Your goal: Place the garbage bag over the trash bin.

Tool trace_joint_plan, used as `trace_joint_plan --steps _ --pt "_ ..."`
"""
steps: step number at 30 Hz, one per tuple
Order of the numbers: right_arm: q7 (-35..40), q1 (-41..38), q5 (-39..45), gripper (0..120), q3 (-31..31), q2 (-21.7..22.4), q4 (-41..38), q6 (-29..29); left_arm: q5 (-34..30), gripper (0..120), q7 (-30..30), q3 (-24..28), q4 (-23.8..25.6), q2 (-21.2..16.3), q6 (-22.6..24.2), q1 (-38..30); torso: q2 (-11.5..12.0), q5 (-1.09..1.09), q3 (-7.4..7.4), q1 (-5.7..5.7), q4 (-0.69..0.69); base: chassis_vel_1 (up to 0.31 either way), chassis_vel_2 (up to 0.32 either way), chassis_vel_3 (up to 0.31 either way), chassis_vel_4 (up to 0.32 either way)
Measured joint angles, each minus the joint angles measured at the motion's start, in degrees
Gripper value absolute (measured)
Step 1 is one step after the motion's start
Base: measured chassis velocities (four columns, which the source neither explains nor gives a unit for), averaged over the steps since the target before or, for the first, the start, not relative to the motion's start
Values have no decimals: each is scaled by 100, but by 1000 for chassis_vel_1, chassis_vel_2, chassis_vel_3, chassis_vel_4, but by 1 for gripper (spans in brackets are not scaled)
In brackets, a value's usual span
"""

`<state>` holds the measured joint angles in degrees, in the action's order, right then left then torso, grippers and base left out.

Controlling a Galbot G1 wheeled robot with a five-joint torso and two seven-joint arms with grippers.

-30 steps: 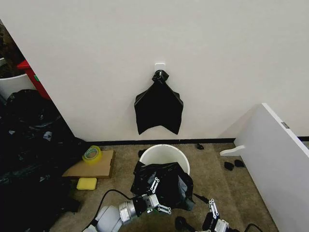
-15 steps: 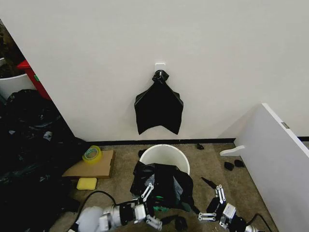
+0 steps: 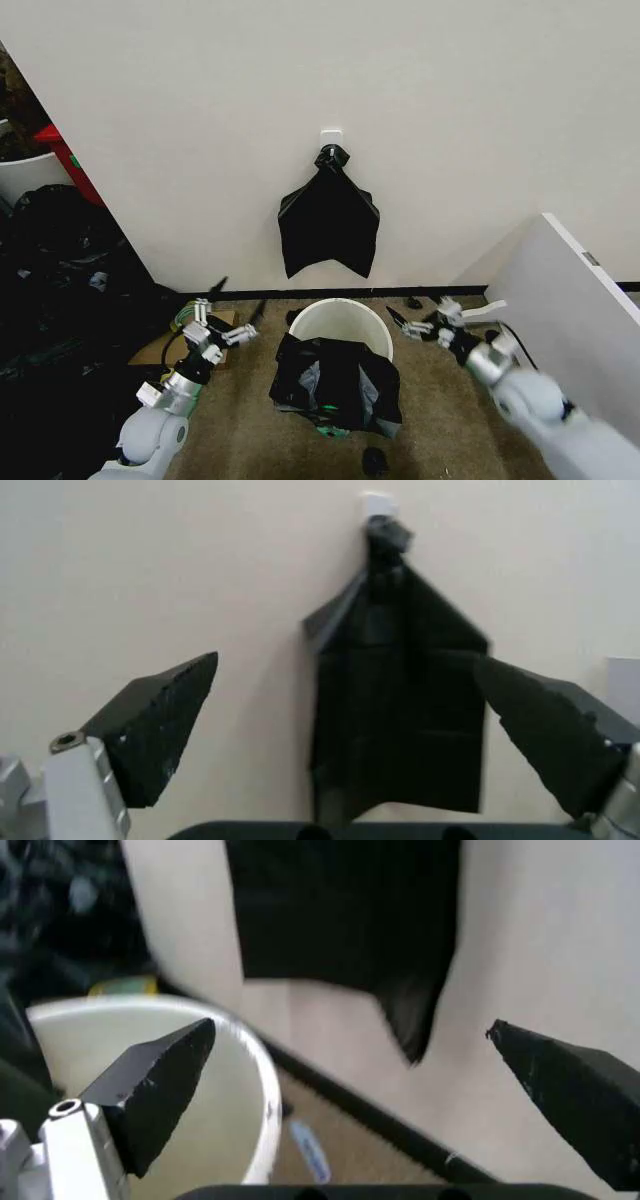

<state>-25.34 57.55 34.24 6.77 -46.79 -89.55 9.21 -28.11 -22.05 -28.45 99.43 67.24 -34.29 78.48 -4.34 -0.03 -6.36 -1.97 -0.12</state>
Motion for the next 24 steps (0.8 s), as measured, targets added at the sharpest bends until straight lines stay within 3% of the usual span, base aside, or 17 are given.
trace_joint_plan --steps 2,5,8,11,15,18,21,24 --pt "-263 -202 -73 100 -80 -60 166 -190 49 100 85 -48 -42 42 10 2 0 1 0 0 -1 0 0 0 0" --pt "-1639 -773 -184 100 -170 -261 596 -815 253 100 505 -237 -176 159 117 12 0 -3 0 0 -3 0 0 0 0" --pt "-2128 -1127 -357 100 -358 -392 783 -1088 410 100 808 -362 -241 206 182 36 0 -4 1 0 -2 0 0 0 0" --pt "-1809 -1339 -442 100 -598 -536 869 -1230 495 100 919 -448 -270 235 197 56 0 -1 1 1 -2 0 0 0 0" --pt "-603 -1624 -555 97 -1002 -854 990 -1649 591 100 1102 -475 -266 286 222 76 0 -2 1 1 -1 0 0 0 0" --pt "-406 -1669 -636 93 -1103 -935 1031 -1791 639 100 1216 -466 -252 302 242 76 0 0 1 1 -1 0 0 0 0" --pt "-384 -1672 -813 84 -1163 -980 1052 -1886 674 100 1314 -450 -247 310 268 78 0 -2 1 1 -3 0 0 0 0" --pt "-451 -1596 -1077 67 -1174 -977 1035 -1983 751 100 1416 -430 -251 316 278 90 0 -2 3 1 -3 0 0 0 0"
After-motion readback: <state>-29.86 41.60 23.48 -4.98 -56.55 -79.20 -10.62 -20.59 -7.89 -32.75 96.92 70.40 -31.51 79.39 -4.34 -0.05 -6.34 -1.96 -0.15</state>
